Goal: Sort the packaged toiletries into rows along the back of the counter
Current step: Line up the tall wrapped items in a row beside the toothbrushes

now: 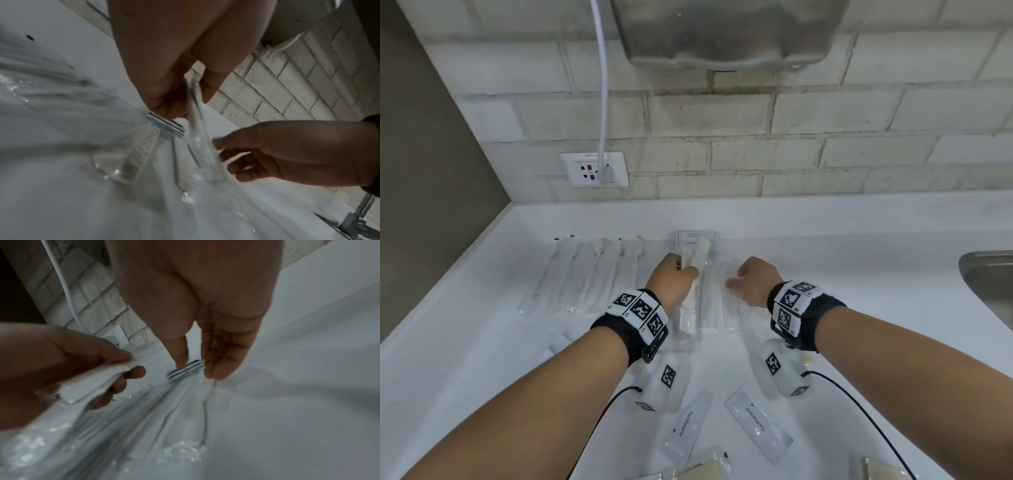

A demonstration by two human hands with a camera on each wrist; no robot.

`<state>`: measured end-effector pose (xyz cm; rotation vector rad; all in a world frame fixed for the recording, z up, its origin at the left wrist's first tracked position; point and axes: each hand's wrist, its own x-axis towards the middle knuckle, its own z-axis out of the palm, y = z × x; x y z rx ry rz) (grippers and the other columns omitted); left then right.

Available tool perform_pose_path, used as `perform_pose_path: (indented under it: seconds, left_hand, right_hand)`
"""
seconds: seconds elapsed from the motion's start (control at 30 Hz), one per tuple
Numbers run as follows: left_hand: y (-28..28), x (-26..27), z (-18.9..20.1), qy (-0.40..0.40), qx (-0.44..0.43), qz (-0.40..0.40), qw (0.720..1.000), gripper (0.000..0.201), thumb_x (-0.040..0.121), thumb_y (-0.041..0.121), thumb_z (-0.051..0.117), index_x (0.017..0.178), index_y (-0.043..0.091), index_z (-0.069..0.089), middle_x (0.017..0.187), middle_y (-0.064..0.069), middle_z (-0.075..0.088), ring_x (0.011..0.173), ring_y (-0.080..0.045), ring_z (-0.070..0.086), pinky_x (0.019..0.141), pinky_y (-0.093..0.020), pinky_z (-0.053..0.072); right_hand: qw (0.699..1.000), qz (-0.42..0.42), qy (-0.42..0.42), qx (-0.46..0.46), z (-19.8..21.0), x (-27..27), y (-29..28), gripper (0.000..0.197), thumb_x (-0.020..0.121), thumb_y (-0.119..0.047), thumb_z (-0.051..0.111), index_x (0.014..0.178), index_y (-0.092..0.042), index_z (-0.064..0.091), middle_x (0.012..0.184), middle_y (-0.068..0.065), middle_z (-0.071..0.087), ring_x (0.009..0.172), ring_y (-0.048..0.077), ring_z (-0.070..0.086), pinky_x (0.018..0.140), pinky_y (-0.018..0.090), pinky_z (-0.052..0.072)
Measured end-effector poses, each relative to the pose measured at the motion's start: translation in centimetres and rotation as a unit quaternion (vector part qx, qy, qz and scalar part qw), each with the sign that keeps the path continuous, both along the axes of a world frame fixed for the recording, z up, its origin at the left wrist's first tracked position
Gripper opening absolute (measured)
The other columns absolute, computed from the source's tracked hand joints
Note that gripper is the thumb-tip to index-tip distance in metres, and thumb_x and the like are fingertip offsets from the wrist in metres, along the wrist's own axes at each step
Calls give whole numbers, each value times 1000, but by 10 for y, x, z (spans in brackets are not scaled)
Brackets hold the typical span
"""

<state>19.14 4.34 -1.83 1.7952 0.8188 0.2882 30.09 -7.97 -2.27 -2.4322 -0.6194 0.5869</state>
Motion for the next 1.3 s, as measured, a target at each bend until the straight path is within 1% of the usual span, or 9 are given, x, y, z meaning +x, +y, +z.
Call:
perform_pose_path:
  seconds: [0.1, 0.2, 0.27, 0.37, 0.53, 0.67, 0.83, 1.0, 1.3]
  left_hand:
    - [-7, 6, -3, -18, 14, -16, 1000, 24, 84, 23, 69, 102, 10, 58, 86, 1, 62, 77, -16, 60, 61, -25, 43]
    - [-22, 11, 0, -61, -19, -60, 996, 20, 80, 15, 76, 93, 14, 62, 86, -1, 66, 75, -13, 63, 61, -19, 47]
    - [-33, 16, 4, -69, -63, -88, 992, 30, 77, 9, 79, 101, 11, 61, 93, -6, 69, 81, -15, 67, 65, -18, 53]
    - [-45, 26, 4, -58, -116, -112, 985, 31, 80, 4, 75, 106, 10, 60, 108, -17, 69, 93, -27, 69, 84, -39, 56]
    - [-51, 45, -5, -43, -84, -87, 992, 31, 88, -1, 62, 119, 2, 60, 97, -16, 63, 88, -29, 66, 81, -37, 58]
    - [-52, 59, -10, -22, -69, -81, 994, 29, 84, 6, 71, 110, 11, 60, 87, -7, 62, 82, -24, 64, 78, -34, 58]
    - [-56, 72, -18, 17, 39, -54, 998, 35, 76, 18, 80, 105, 15, 61, 90, 0, 65, 80, -18, 64, 74, -27, 54]
    - [-56, 81, -23, 76, 84, -52, 992, 30, 73, 18, 79, 96, 15, 59, 98, -6, 67, 85, -25, 71, 80, -37, 60]
    - [-61, 87, -30, 136, 184, -81, 970, 30, 79, 25, 74, 101, 9, 61, 105, -7, 67, 96, -24, 66, 74, -23, 48]
  right_hand:
    - [988, 20, 94, 122, 17, -7, -2, 39, 92, -40, 57, 99, -2, 57, 98, 22, 69, 75, 26, 62, 86, 46, 56]
    - [966, -9, 189, 174, 24, -4, -6, 36, 92, -24, 61, 120, -7, 46, 89, 12, 64, 71, 25, 63, 80, 42, 56]
    - [964, -50, 182, 188, 25, 4, -13, 41, 89, -12, 63, 125, -5, 44, 92, 17, 64, 72, 29, 62, 80, 45, 57]
    - [963, -91, 163, 192, 27, 18, -32, 44, 86, -10, 68, 124, -4, 48, 103, 19, 62, 79, 27, 62, 69, 40, 60]
    - [983, -108, 97, 109, 22, 42, -60, 43, 84, -14, 71, 122, -4, 54, 105, 13, 60, 86, 24, 59, 57, 27, 53]
    - [995, -90, 49, 22, 15, 56, -70, 26, 82, -18, 73, 104, -7, 66, 88, 7, 62, 82, 21, 59, 72, 29, 50]
    - [984, -125, 115, 50, 4, 65, -71, 18, 79, -10, 75, 80, -13, 57, 68, 7, 61, 54, 16, 57, 51, 25, 51]
    - [980, -137, 129, 62, -1, 67, -69, 19, 75, -6, 78, 77, -11, 59, 66, 10, 63, 51, 20, 58, 68, 37, 61]
    - [993, -95, 68, -8, -5, 62, -64, 16, 77, -17, 74, 74, -10, 60, 79, 14, 71, 67, 24, 63, 83, 42, 60]
